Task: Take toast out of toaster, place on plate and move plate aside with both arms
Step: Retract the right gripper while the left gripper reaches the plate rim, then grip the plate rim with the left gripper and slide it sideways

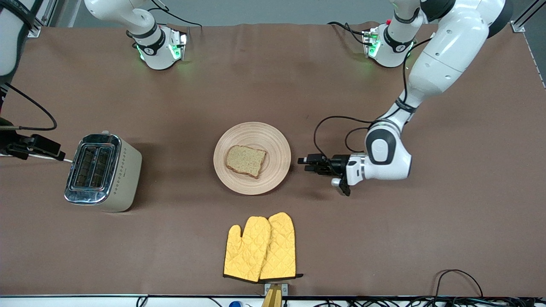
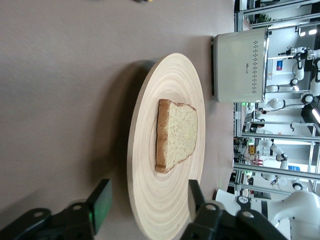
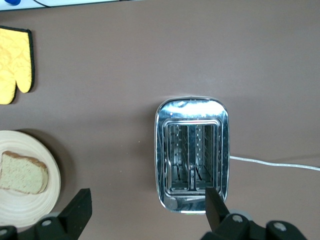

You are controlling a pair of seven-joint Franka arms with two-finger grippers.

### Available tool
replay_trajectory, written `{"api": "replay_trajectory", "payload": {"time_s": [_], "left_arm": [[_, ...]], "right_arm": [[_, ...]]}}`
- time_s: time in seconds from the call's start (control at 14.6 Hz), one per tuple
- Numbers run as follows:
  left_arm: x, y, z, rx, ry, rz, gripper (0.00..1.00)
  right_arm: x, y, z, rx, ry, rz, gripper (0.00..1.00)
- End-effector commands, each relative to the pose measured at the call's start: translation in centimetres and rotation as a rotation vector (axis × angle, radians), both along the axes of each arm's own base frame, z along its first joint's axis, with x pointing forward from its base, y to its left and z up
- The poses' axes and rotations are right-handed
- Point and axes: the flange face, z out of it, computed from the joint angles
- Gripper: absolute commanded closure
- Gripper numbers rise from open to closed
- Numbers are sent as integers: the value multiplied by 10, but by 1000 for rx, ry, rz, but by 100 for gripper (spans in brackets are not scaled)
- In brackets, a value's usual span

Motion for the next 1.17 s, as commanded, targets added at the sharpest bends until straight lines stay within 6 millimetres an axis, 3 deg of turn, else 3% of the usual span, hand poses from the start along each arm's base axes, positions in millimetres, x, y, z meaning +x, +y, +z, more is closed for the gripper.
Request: {"api": "replay_trajectory", "payload": {"time_s": [0.0, 0.14, 0.48, 0.69, 0.89, 1.1], "left_arm": [[-7, -13, -13, 6, 7, 31, 40], [-12, -19, -21, 8, 19, 22, 46], [-26, -35, -36, 7, 53, 21, 58], [-26, -34, -40, 7, 58, 24, 79], [-25, -32, -41, 13, 55, 27, 87], [-22, -29, -38, 16, 46, 28, 99]], "right_arm": [[-11, -9, 17, 26, 40, 14, 0], [-5, -4, 7, 50, 53, 39, 0], [-2, -5, 17, 44, 53, 81, 0], [-4, -8, 21, 35, 50, 115, 0], [-12, 0, 31, 14, 41, 102, 0], [-32, -4, 34, 28, 4, 94, 0]]}}
